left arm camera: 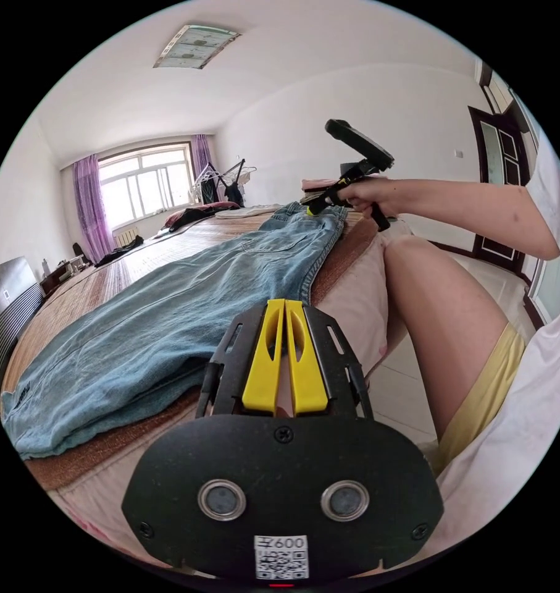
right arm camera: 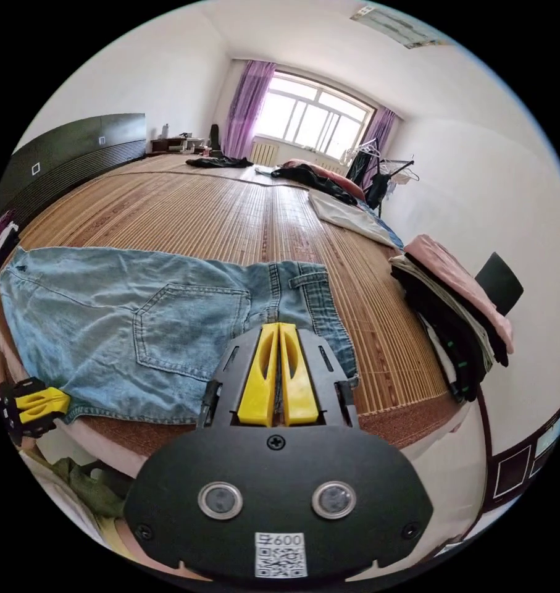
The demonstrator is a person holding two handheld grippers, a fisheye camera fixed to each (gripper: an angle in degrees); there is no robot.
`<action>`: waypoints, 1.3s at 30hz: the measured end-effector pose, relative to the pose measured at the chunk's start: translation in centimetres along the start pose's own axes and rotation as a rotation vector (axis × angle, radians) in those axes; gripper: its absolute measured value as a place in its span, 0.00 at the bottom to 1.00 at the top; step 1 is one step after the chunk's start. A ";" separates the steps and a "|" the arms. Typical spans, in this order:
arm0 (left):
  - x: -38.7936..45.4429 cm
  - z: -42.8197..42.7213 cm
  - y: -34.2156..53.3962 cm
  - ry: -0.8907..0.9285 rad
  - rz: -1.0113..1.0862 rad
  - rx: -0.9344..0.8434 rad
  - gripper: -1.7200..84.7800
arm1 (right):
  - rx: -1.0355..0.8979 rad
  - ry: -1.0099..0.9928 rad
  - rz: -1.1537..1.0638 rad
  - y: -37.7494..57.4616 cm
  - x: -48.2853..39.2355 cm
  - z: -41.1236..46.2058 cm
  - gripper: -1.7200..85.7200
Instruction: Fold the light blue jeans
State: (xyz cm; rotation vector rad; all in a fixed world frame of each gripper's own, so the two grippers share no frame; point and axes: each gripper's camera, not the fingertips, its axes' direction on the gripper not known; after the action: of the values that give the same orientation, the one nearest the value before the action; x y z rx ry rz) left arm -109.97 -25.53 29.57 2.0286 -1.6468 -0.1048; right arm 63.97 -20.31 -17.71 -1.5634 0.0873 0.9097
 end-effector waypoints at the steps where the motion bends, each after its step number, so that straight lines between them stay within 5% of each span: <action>1: 0.0 -0.1 -0.1 -0.001 0.001 -0.001 0.02 | -0.053 0.011 -0.041 0.3 -1.2 1.3 0.01; 3: -0.2 -0.1 -0.2 0.003 -0.002 -0.004 0.02 | -0.088 0.073 -0.138 2.0 -2.6 3.2 0.01; 7: -0.5 -0.4 -0.3 0.010 -0.007 0.001 0.02 | -0.030 -0.085 0.125 4.3 1.6 1.5 0.01; 14: -0.8 -0.7 0.0 0.014 -0.009 0.025 0.02 | -0.045 0.030 0.025 4.1 -0.2 -0.9 0.01; 19: -0.9 -0.9 0.2 0.014 -0.024 0.041 0.02 | 0.107 -0.162 0.118 4.2 0.8 -4.3 0.01; 24: -1.0 -1.0 0.2 0.021 -0.024 0.043 0.02 | -0.106 -0.160 0.021 4.2 -1.9 2.0 0.01; 36: -0.7 -0.8 0.4 0.025 -0.041 0.052 0.02 | 0.137 -0.140 0.092 6.0 -2.1 -4.6 0.01; 39: -0.4 -0.7 0.7 0.018 -0.048 0.064 0.02 | -0.054 -0.171 0.033 6.8 -3.5 -2.1 0.01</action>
State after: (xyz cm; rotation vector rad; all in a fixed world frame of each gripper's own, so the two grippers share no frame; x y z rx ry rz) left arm -110.44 -25.01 30.38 2.1111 -1.6103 -0.0512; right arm 58.94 -25.28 -21.29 -1.5309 -0.0330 1.0753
